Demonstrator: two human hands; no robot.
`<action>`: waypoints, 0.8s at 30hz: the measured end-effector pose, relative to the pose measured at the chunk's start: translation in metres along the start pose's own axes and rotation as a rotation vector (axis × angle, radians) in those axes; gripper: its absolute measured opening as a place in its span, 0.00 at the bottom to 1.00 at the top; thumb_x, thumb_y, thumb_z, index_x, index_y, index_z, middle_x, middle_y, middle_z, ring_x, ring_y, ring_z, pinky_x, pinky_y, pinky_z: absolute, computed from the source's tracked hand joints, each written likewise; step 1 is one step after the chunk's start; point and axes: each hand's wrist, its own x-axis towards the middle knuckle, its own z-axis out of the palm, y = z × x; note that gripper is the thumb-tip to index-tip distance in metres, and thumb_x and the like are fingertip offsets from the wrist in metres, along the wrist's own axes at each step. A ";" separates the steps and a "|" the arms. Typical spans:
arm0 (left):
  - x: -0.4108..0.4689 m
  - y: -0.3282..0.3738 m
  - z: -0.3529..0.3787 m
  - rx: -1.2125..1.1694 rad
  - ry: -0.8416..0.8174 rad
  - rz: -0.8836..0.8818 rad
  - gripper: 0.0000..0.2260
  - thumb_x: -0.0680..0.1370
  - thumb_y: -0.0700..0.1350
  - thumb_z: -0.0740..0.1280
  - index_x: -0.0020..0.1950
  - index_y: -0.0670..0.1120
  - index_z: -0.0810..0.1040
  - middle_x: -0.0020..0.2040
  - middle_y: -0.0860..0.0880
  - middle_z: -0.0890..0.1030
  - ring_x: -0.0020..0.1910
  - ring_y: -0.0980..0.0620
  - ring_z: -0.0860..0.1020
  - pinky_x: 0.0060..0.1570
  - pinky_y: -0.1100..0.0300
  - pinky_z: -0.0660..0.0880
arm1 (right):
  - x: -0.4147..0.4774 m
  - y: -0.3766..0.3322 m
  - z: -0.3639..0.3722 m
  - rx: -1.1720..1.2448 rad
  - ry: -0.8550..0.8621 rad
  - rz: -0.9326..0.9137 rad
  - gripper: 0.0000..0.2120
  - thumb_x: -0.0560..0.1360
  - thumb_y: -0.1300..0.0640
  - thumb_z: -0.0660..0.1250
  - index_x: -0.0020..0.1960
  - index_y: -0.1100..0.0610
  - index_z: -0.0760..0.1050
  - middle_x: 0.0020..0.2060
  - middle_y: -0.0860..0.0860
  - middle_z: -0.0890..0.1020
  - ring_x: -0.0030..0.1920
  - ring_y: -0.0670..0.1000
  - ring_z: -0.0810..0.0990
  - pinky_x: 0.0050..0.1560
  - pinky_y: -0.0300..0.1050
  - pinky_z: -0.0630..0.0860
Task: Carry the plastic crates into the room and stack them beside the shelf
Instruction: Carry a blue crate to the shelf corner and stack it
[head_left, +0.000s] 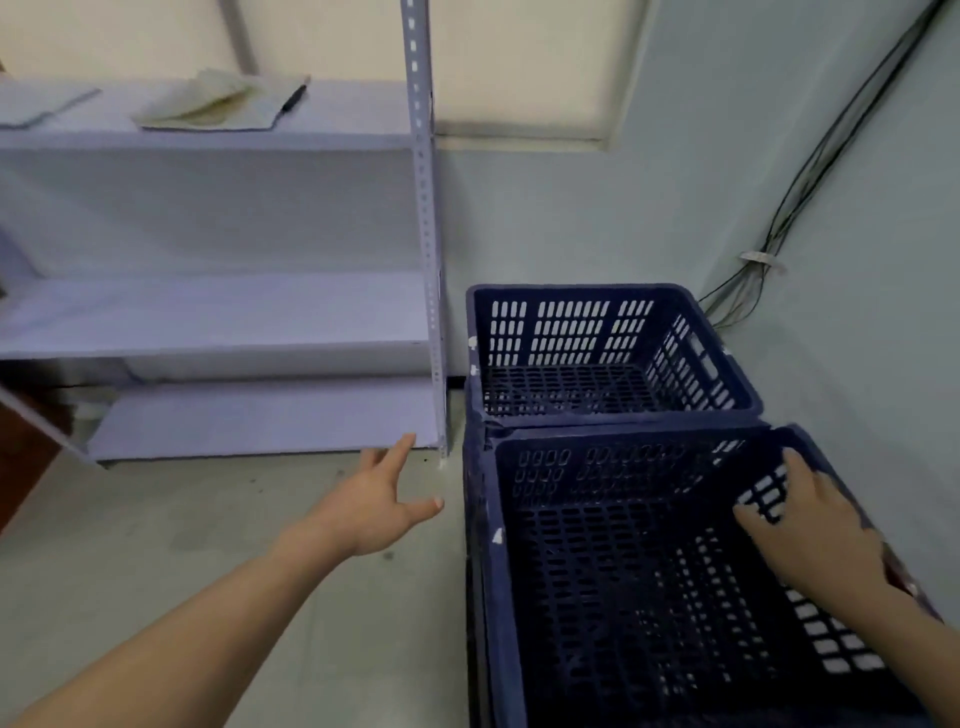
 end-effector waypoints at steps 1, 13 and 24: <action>0.003 -0.004 -0.012 0.010 -0.005 0.021 0.42 0.76 0.67 0.65 0.82 0.60 0.45 0.80 0.46 0.56 0.73 0.43 0.69 0.71 0.49 0.67 | -0.006 -0.010 0.002 0.019 0.003 0.000 0.47 0.77 0.32 0.65 0.85 0.47 0.43 0.82 0.58 0.59 0.78 0.64 0.65 0.72 0.67 0.67; 0.059 0.000 -0.088 0.145 -0.028 0.149 0.41 0.77 0.67 0.62 0.83 0.56 0.45 0.81 0.48 0.55 0.74 0.45 0.68 0.70 0.50 0.69 | 0.015 -0.084 0.003 0.115 0.045 0.049 0.48 0.77 0.31 0.64 0.85 0.48 0.42 0.83 0.58 0.57 0.79 0.64 0.62 0.72 0.66 0.68; 0.132 0.009 -0.138 0.221 -0.061 0.280 0.41 0.77 0.67 0.63 0.83 0.57 0.44 0.81 0.50 0.54 0.76 0.46 0.65 0.70 0.51 0.68 | 0.035 -0.125 -0.009 0.210 0.068 0.156 0.47 0.78 0.31 0.62 0.85 0.49 0.41 0.83 0.58 0.56 0.80 0.62 0.61 0.73 0.64 0.68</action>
